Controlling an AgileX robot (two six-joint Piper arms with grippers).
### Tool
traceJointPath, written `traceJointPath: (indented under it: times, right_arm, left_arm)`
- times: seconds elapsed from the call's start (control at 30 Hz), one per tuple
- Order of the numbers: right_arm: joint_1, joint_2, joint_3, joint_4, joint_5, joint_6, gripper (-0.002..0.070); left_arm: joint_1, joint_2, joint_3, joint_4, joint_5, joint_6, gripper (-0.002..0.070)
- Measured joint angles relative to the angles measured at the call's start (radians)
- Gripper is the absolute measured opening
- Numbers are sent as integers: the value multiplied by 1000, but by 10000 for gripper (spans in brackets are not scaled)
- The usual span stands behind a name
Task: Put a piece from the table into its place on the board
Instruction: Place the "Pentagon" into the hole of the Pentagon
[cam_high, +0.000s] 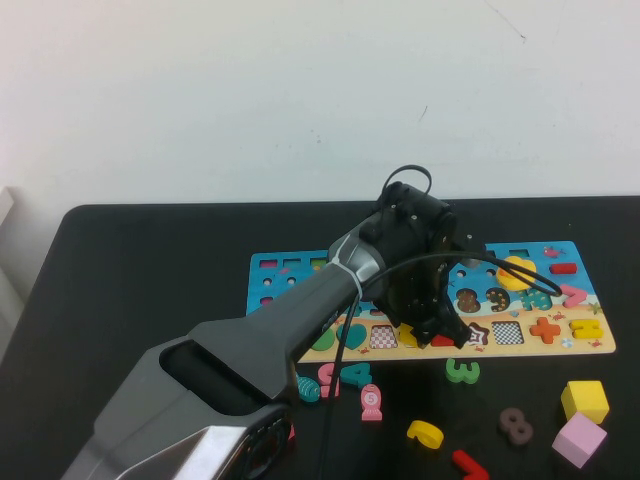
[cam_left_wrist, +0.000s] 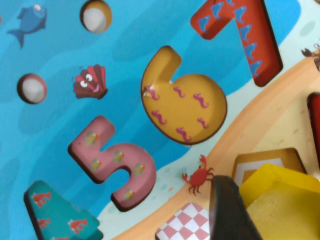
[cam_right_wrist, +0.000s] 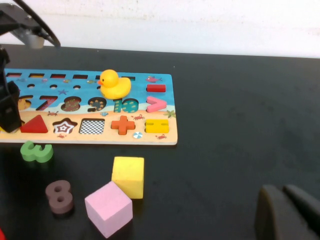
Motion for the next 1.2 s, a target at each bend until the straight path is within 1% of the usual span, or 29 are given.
traceJointPath:
  times: [0.53, 1.0, 1.2]
  right_arm:
    - [0, 0, 0, 0, 0, 0, 19]
    - [0, 0, 0, 0, 0, 0, 19]
    - [0, 0, 0, 0, 0, 0, 19]
  left_arm:
    - [0, 2, 0, -14, -25, 7, 308]
    - [0, 2, 0, -8, -8, -4, 309]
    - [2, 2, 0, -22, -5, -4, 348]
